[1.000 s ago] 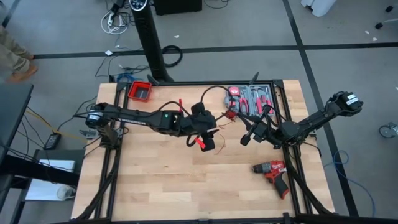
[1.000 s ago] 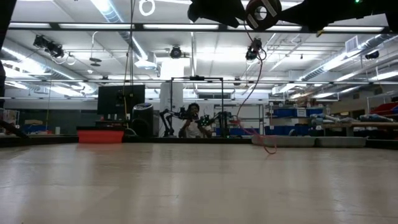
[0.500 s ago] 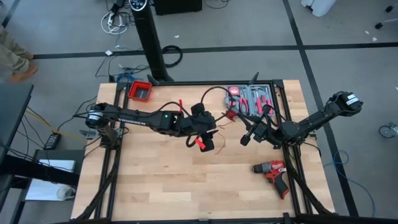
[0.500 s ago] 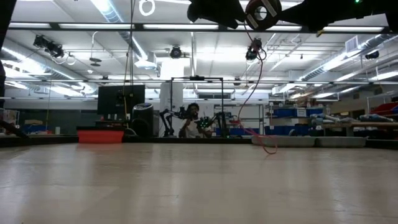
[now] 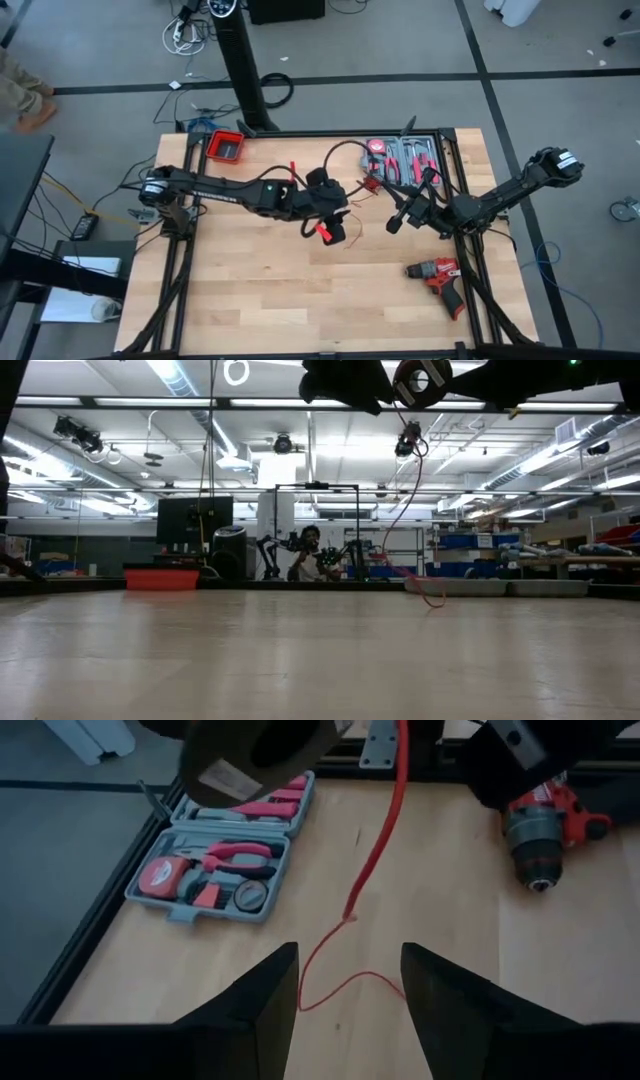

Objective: Coil cords
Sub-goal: Uncoil the red wire from the black spool

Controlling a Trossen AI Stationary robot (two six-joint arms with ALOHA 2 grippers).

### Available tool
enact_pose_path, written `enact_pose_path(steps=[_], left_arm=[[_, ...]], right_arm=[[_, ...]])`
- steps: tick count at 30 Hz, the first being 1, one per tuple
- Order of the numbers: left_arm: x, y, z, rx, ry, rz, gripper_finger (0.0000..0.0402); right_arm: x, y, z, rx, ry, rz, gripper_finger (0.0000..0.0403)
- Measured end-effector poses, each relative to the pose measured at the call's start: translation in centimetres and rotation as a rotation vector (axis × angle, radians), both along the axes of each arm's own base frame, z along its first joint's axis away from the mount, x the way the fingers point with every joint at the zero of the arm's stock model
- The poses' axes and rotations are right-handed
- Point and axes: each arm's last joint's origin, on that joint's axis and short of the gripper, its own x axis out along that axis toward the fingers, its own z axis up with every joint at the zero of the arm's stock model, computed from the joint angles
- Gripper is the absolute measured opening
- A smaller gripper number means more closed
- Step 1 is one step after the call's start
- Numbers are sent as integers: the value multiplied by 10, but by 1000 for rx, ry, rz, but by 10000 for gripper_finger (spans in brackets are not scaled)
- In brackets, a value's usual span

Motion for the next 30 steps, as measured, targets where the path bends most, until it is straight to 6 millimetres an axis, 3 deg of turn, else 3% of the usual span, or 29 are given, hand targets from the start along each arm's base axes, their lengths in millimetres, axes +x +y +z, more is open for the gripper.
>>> enact_pose_path(steps=[6, 30], left_arm=[[4, 0, -9, -8, 24, 12, 182], [10, 2, 0, 3, -81, 30, 167]], right_arm=[[1, -2, -2, -5, 15, -4, 0], [0, -7, -12, 8, 20, 9, 0]])
